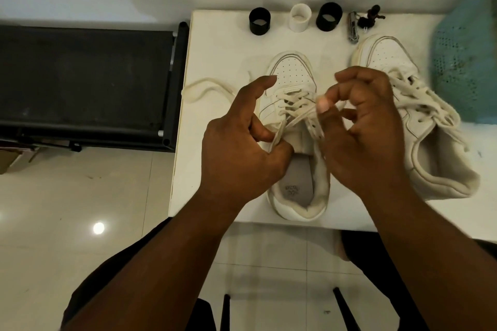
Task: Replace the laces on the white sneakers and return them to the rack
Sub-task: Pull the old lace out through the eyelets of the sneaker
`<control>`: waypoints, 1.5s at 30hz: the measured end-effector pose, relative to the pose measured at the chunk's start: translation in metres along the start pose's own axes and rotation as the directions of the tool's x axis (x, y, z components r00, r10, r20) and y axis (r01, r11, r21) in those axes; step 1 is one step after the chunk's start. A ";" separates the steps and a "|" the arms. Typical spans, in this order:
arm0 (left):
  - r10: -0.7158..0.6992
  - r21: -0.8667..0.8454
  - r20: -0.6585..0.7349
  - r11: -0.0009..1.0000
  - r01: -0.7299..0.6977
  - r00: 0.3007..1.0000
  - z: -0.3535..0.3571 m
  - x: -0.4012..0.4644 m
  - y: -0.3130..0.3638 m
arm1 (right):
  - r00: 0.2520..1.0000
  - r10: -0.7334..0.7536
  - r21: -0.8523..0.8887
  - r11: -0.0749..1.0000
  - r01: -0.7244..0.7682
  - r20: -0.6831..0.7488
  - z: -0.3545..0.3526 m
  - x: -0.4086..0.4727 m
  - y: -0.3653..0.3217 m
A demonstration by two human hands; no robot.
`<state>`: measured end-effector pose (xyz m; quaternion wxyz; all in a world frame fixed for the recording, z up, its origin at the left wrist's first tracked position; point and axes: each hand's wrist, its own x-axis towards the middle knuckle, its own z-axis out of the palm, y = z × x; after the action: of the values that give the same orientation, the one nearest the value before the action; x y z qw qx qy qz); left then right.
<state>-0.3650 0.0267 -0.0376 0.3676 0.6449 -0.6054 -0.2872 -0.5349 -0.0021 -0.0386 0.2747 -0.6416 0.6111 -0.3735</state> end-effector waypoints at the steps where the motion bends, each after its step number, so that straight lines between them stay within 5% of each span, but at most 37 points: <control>1: -0.003 -0.001 0.001 1.000 0.003 1.000 0.000 0.000 -0.001 | 0.999 0.019 -0.001 1.000 -0.019 -0.046 -0.001 0.002 0.003; 4: -0.009 0.000 0.008 1.000 0.009 1.000 0.000 0.000 -0.002 | 0.995 0.062 -0.021 0.998 -0.064 -0.083 -0.005 0.007 0.009; 9: 0.009 -0.028 -0.001 1.000 -0.009 1.000 0.001 0.001 -0.001 | 0.976 -0.011 -0.120 0.992 0.038 0.217 -0.001 -0.003 -0.005; 12: 0.003 -0.035 0.002 0.999 -0.003 1.000 0.001 0.001 0.000 | 0.961 -0.038 -0.156 0.984 0.083 0.274 0.002 -0.007 -0.007; 20: -0.032 -0.010 0.024 0.999 0.032 0.999 -0.002 0.000 -0.001 | 0.983 0.116 0.014 0.993 -0.116 -0.142 -0.011 0.010 0.009; 27: 0.007 -0.026 -0.004 1.000 -0.007 1.000 0.001 0.001 -0.002 | 0.966 -0.049 -0.135 0.987 0.086 0.254 0.001 -0.007 -0.006; 31: -0.007 -0.016 0.001 1.000 0.007 1.000 0.001 0.001 -0.001 | 0.992 -0.068 -0.078 0.994 0.077 0.109 -0.003 -0.003 -0.004; 36: -0.024 -0.021 0.007 0.999 0.024 1.000 0.001 0.001 -0.001 | 0.973 0.121 0.015 0.993 -0.120 -0.199 -0.010 0.007 0.005; 41: 0.004 -0.023 -0.016 1.000 -0.004 1.000 0.001 0.001 -0.002 | 0.986 -0.009 -0.087 0.996 0.023 0.167 -0.003 -0.001 -0.002; 45: 0.018 -0.020 -0.019 1.000 -0.019 1.000 0.001 0.002 -0.002 | 0.974 -0.078 -0.120 0.987 0.105 0.213 0.002 -0.007 -0.005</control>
<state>-0.3648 0.0247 -0.0398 0.3824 0.6381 -0.6050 -0.2839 -0.5300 0.0049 -0.0373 0.2768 -0.7211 0.5719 -0.2761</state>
